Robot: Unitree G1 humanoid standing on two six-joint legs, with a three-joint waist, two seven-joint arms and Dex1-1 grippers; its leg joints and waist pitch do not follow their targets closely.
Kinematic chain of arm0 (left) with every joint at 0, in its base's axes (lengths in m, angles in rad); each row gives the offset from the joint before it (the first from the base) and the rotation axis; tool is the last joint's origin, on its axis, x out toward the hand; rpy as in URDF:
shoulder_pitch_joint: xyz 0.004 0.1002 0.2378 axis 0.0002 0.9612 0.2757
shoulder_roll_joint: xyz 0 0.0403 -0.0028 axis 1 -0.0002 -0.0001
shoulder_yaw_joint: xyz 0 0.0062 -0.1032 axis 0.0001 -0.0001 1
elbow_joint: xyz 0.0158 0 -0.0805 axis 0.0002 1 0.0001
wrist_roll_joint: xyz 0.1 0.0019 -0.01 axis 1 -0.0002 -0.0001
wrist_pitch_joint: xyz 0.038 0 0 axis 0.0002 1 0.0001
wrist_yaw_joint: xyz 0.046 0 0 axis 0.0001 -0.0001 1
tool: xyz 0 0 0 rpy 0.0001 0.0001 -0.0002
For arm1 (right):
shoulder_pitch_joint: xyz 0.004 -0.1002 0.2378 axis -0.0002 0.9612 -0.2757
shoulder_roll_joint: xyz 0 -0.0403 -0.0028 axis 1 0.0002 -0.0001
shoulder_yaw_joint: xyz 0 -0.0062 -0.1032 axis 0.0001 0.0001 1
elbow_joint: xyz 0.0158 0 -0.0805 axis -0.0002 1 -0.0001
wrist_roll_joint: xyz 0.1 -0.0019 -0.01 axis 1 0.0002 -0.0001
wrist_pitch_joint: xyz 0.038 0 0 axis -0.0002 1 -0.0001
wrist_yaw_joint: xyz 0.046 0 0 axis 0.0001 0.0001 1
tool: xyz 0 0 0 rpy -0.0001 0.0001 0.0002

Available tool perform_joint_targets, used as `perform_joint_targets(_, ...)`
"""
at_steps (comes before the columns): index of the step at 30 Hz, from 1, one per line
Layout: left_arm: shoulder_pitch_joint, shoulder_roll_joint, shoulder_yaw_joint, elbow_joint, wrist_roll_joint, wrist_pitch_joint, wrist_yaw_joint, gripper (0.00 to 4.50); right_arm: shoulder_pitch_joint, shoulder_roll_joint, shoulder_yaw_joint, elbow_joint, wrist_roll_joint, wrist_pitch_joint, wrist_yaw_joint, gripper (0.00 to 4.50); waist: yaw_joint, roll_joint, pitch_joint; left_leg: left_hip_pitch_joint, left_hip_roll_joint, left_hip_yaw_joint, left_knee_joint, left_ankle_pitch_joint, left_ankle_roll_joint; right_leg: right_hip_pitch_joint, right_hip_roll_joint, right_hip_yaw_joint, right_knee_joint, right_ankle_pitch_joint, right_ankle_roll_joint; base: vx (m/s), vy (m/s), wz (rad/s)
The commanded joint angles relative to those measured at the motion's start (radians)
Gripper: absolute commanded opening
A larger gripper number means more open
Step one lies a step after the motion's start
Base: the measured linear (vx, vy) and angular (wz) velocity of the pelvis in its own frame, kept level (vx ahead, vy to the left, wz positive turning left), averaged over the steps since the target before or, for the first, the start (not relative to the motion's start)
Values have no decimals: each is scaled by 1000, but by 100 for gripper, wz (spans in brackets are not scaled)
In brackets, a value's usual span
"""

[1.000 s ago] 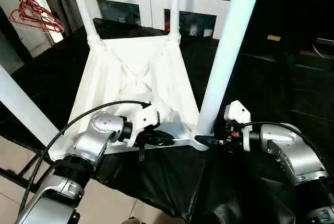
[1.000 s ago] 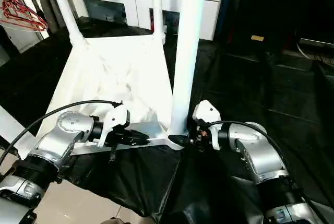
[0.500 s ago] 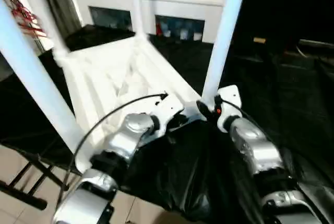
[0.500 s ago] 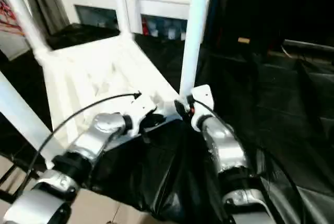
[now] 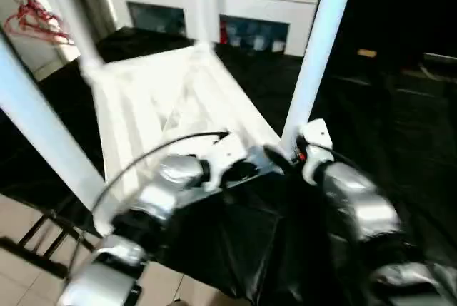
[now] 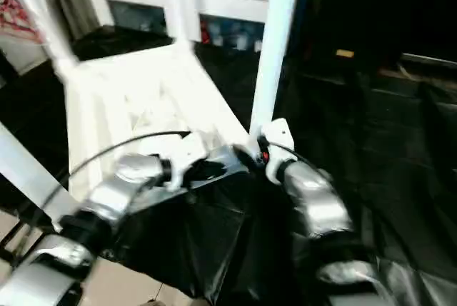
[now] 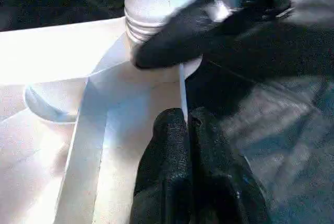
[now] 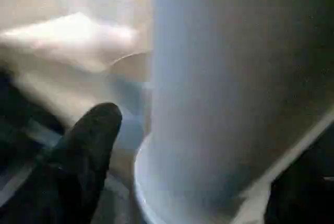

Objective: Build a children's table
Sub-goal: Rotate leg to tighten

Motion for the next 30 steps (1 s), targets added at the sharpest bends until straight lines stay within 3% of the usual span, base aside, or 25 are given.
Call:
perform_joint_targets(1,10,12,-45,-45,-28,-37,-111,0,21,-45,60,-56,-11,-13,109,441,1,-7,-62,9,49,-7,-65,-185,90,57,-57,40,-58,-106,-253,0,0,0)
perform_joint_targets(6,15,60,-36,-69,-63,-41,-199,0,48,-107,67,-117,24,-4,230,447,3,-6,-57,14,52,-8,-72,-254,54,51,-56,43,-68,-211,-235,0,0,0)
perform_joint_targets(13,29,114,-31,-98,-91,-38,-291,0,68,-144,67,-171,88,28,332,447,7,-5,-62,10,52,-9,-68,-209,67,54,-56,42,-57,-140,-253,0,0,0)
perform_joint_targets(15,33,124,-33,-103,-97,-38,-306,0,71,-150,71,-175,87,31,343,412,7,-5,-62,10,51,-8,-68,-207,65,54,-57,41,-57,-147,-256,0,0,0)
perform_joint_targets(17,37,132,-34,-106,-100,-39,-315,0,72,-150,71,-178,86,34,350,412,8,-5,-61,10,51,-8,-68,-210,61,53,-57,41,-58,-158,-254,0,0,0)
perform_joint_targets(20,40,136,-34,-110,-104,-36,-322,0,76,-153,75,-187,92,44,359,372,9,-4,-62,12,53,-9,-70,-215,55,53,-56,42,-58,-159,-254,0,0,0)
perform_joint_targets(30,44,140,-33,-112,-104,-29,-321,0,85,-156,87,-194,84,44,375,307,11,-6,-62,11,51,-9,-68,-208,55,53,-57,42,-58,-162,-249,0,0,0)
